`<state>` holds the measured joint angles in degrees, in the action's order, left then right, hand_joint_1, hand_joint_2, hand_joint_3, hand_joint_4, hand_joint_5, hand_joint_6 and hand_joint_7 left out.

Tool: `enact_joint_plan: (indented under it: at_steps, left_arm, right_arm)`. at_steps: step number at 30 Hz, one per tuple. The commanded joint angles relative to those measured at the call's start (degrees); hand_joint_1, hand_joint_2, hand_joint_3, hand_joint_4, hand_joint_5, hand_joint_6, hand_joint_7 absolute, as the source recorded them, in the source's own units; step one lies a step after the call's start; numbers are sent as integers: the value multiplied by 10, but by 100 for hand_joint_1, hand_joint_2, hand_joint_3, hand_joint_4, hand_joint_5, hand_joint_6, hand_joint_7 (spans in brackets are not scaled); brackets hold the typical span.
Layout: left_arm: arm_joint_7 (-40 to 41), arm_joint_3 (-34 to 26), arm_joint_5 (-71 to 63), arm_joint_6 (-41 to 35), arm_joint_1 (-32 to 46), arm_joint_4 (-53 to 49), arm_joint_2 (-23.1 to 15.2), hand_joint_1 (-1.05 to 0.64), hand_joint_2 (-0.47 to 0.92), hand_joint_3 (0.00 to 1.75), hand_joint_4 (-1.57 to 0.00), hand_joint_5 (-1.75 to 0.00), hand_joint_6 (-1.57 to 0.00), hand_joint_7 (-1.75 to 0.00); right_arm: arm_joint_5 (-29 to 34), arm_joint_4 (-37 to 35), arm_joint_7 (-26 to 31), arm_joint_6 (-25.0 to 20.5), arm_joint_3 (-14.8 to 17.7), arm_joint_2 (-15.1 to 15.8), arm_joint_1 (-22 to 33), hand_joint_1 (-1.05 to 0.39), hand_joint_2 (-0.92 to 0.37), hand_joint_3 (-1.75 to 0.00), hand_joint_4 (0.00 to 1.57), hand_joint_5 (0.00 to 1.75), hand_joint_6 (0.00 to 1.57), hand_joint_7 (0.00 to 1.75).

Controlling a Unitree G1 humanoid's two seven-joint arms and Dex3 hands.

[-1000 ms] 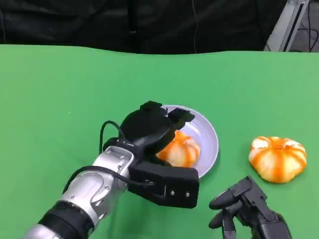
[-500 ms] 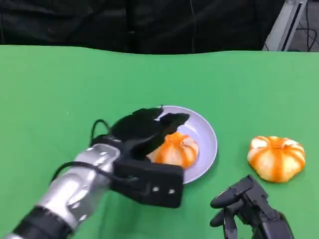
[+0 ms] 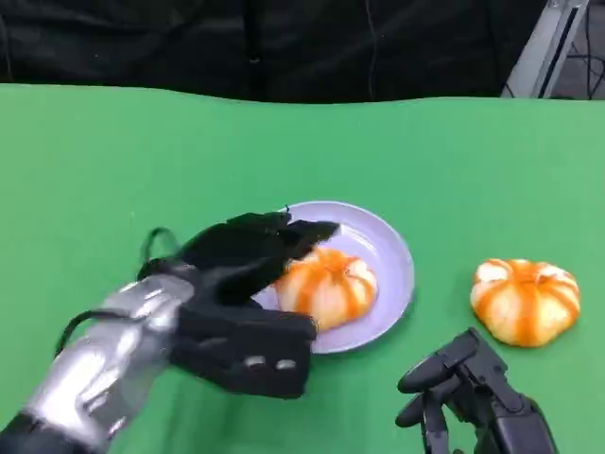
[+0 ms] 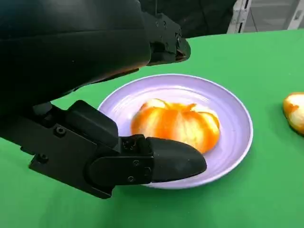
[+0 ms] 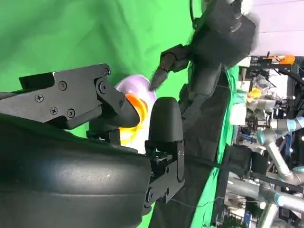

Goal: Grasp the bread from the table and place it into the plate.

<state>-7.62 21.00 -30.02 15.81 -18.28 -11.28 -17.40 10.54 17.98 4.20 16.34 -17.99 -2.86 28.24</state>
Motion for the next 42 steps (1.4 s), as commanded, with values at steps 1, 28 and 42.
enact_joint_plan:
  at_steps: [1, 28, 42]
  left_arm:
    - [76, -105, 117, 114, 116, 29, -1, -51, 92, 35, -29, -72, -45, -16]
    - [19, -189, 378, 262, 300, 8, 132, -12, 58, 109, -86, -172, -80, -153]
    - [-15, -197, 369, 261, 299, -15, 141, -13, 50, 120, -84, -172, -77, -156]
  right_arm:
    - [2, -3, 5, 0, 4, 3, -1, 1, -92, -93, 39, 175, 27, 175]
    - [-14, -7, -8, 13, 31, 21, -1, 0, -91, -91, 39, 175, 27, 175]
    - [-4, -12, -9, 28, 38, 25, 0, 1, -90, -91, 39, 175, 26, 175]
